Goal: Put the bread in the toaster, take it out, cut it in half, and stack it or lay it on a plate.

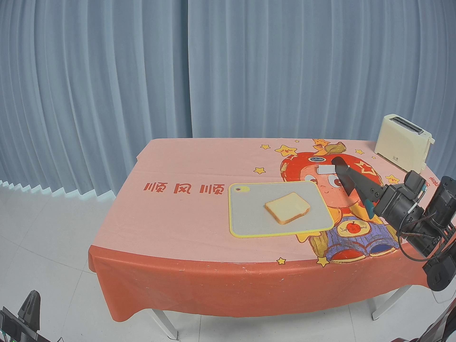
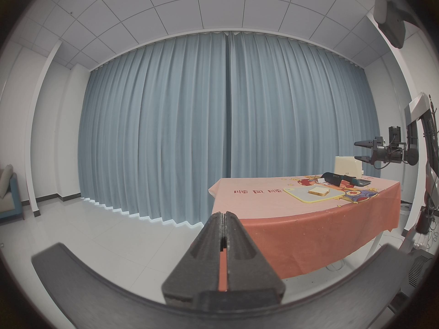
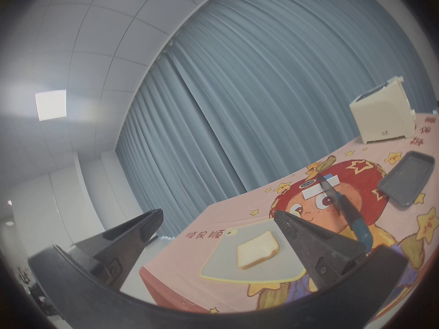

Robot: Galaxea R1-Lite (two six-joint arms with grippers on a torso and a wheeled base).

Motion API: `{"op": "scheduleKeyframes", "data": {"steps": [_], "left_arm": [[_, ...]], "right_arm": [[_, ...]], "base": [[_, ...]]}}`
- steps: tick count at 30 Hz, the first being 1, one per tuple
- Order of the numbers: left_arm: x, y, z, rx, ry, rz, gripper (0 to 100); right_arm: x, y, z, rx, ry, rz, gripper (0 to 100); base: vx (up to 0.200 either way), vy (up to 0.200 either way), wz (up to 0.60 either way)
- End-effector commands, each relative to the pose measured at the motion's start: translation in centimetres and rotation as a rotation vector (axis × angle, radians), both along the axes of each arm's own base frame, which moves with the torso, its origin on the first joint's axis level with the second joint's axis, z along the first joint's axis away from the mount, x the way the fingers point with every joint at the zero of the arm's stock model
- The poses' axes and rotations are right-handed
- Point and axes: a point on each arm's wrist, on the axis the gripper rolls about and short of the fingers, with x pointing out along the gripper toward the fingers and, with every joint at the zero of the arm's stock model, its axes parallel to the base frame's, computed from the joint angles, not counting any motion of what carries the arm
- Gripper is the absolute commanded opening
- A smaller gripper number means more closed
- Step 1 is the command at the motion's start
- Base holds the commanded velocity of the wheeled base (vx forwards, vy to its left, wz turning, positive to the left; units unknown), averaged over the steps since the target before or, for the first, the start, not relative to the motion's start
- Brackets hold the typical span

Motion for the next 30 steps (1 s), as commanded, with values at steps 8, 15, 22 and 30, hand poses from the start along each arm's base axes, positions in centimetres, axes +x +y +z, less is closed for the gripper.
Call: {"op": "scheduleKeyframes", "data": {"steps": [8,15,22,30], "left_arm": [[0.0,0.0,-0.5,-0.001,0.001,0.000,0],[0.0,0.0,-0.5,-0.001,0.002,0.000,0],[0.0,0.0,-0.5,-0.001,0.001,0.000,0],[0.0,0.0,-0.5,-0.001,0.001,0.000,0]], "right_arm": [[-0.3,-0.4,-0.5,-0.133,-0.045,-0.022,100],[-0.1,-1.2,-0.6,-0.190,-0.070,-0.059,100],[0.7,-3.4,-0.8,-0.310,-0.105,-0.155,100],[0.1,-3.6,-1.5,-0.321,-0.067,-0.147,100]], "base": [[0.000,0.000,0.00],[0.000,0.000,0.00],[0.000,0.000,0.00],[0.000,0.000,0.00]]}}
